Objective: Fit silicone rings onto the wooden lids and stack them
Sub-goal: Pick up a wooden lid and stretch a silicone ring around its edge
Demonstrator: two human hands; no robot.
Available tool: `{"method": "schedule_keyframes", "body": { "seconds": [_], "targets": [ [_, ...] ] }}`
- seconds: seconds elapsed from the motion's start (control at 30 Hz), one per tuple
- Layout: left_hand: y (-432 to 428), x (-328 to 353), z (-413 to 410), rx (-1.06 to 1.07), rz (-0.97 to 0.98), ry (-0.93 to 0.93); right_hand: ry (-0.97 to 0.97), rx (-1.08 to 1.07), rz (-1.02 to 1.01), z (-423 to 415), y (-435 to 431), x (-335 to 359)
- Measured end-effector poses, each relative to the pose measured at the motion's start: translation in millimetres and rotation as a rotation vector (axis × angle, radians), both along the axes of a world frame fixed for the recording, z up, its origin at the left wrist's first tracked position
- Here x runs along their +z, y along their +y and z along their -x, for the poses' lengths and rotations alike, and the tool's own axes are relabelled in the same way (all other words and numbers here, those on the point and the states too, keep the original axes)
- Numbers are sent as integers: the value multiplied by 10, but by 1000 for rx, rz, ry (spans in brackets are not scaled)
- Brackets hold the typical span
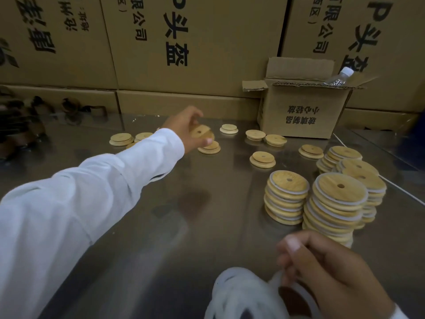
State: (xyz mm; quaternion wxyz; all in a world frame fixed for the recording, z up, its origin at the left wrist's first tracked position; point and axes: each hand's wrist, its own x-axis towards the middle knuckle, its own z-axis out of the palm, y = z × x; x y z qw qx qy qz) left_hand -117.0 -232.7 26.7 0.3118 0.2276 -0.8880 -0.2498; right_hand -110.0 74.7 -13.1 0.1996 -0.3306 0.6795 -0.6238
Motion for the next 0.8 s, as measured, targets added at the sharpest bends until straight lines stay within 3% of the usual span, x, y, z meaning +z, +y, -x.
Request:
{"method": "schedule_keyframes", "body": {
  "seconds": [0.17, 0.3, 0.53, 0.6, 0.73, 0.8],
  "targets": [
    [889, 435, -466, -331, 123, 41, 63, -116, 82, 12, -11, -60],
    [1500, 434, -858, -514, 169, 3, -37, -120, 179, -21, 5, -8],
    [1892, -106, -1129, -583, 147, -17, -98, 95, 93, -115, 65, -28],
    [1867, -229, -1169, -562, -15, 12, -81, 90, 65, -109, 66, -74],
    [1838, -380, -1159, -407, -646, 188, -15, 83, 42, -101, 46, -103],
    [1781, -444, -1135, -385, -936, 184, -9, 98, 38, -95, 42, -110]
  ]
}}
